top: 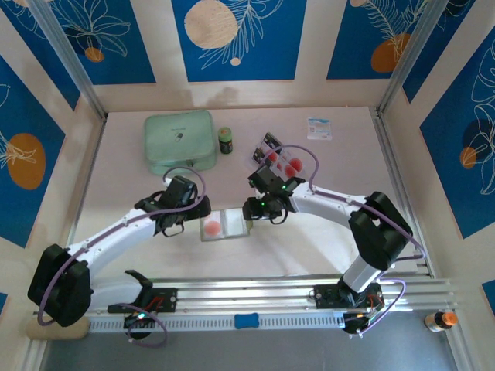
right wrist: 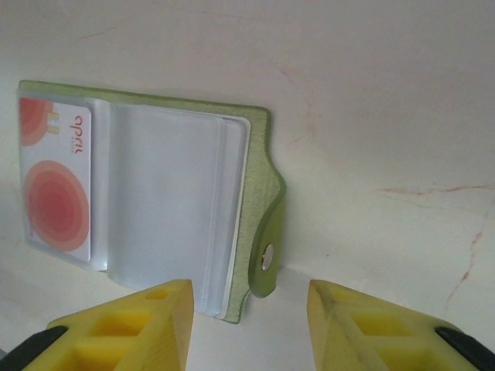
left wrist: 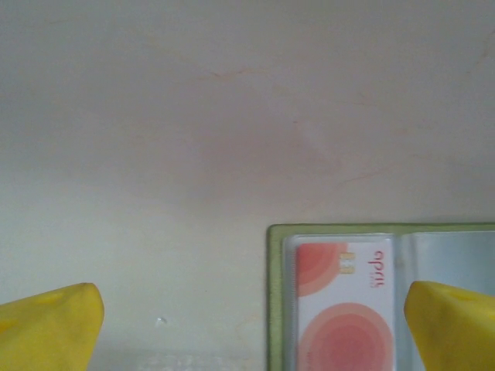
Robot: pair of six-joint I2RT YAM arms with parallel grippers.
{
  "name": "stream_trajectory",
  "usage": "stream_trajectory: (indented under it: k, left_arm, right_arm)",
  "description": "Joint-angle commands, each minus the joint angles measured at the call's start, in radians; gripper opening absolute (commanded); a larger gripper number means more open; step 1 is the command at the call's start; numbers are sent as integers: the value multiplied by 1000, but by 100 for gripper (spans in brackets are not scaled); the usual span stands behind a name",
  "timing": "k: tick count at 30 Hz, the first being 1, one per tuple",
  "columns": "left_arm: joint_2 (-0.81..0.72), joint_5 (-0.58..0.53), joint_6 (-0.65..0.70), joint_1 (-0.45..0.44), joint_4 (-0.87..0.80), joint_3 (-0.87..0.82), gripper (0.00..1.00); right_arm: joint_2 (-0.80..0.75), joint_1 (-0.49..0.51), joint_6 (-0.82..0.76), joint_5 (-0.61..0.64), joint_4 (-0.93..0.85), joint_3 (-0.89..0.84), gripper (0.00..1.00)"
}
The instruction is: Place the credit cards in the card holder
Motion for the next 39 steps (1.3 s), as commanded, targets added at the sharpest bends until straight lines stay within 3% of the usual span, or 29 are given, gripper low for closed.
stream_trajectory:
  k: [1,10,13,17,19,27,28,30,32,39]
  left_arm:
    - [14,61,10,10,7,37,100]
    - [55,122,-61,5,60,24,100]
    - [74,131,-77,-10,77,27,100]
    - [119,135,-95,-46,97,42,100]
    - [144,133,-104,-65,105,51,100]
    - [236,104,-114,-146,159,104,100]
    - [245,101,-110,-153,166,111,100]
    - [269,88,-104,-168,180,127,100]
    - [283,70,-98,-181,192,139,100]
    - [305,46,-90,-206,228,162,100]
  right_arm:
    - [41,-4,-33,-6,-3,24,43]
    - [111,-14,-42,-32,33,54,40]
    - [110,-29,-43,-39,49,34,33]
    - [82,-56,-39,-38,63,-6,6]
    - [61,-70,-38,-38,70,-32,0]
    - [-55,-127,-30,-33,90,-161,0]
    - [-68,-133,-31,-38,93,-172,2]
    - [-101,-144,-32,-45,98,-193,18]
    - [-141,-153,-31,-50,86,-202,26]
    - [-306,-180,17,-93,64,-210,27]
